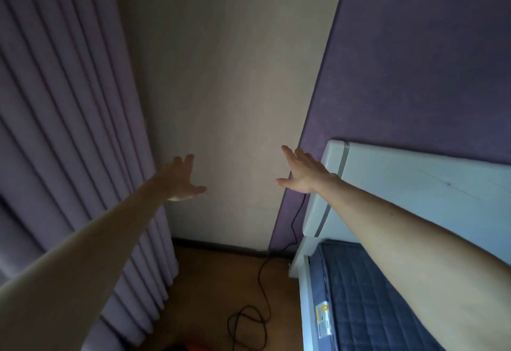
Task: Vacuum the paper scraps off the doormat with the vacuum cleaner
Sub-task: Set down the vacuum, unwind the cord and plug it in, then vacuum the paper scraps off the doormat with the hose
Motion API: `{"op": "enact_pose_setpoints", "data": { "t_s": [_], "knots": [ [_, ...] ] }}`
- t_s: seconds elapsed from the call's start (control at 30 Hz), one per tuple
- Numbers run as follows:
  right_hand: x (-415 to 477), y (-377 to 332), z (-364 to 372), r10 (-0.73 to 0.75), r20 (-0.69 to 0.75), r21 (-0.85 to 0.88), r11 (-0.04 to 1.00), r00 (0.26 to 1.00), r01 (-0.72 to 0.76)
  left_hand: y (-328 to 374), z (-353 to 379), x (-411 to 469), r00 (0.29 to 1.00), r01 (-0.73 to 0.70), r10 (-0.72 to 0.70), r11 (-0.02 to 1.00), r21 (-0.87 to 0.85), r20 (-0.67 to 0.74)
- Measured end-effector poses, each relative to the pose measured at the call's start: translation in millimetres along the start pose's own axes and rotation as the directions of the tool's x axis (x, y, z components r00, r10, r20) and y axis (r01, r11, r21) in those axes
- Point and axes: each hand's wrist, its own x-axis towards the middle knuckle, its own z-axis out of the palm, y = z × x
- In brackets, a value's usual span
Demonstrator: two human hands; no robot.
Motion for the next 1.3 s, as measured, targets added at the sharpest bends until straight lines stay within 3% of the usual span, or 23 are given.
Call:
{"op": "enact_pose_setpoints", "data": {
  "t_s": [0.43, 0.67, 0.97, 1.1, 1.17, 1.3],
  "knots": [
    [-68.5, -18.5, 124.8, -0.124, 0.109, 0.09, 0.989, 0.986, 0.115, -16.5, 75.7, -110.7, 0.981, 0.118, -0.127, 0.99, 0.073, 0.144],
    [-110.1, -30.9, 242.9, -0.108, 0.302, 0.125, 0.99, 0.947, 0.073, -44.8, 158.4, -140.7, 0.947, 0.159, -0.172, 0.985, 0.071, 0.272],
    [-144.8, -50.5, 427.1, -0.018, 0.556, 0.205, 0.972, 0.831, -0.117, -106.4, 296.3, -159.0, 0.883, 0.113, -0.138, 0.99, 0.082, 0.449],
    [-168.3, -56.6, 471.9, 0.0, 0.553, 0.159, 0.982, 0.833, -0.105, -120.4, 345.3, -167.2, 0.891, 0.015, -0.062, 0.994, 0.108, 0.449],
    [-176.4, -77.5, 569.2, -0.059, 0.631, 0.191, 0.978, 0.773, -0.081, -150.9, 435.6, -173.5, 0.854, 0.022, -0.062, 0.996, 0.083, 0.516],
    [-207.8, -86.9, 630.5, -0.074, 0.653, 0.181, 0.982, 0.754, -0.06, -148.5, 513.3, -205.0, 0.799, -0.036, -0.013, 0.997, 0.069, 0.601]
  ]
}}
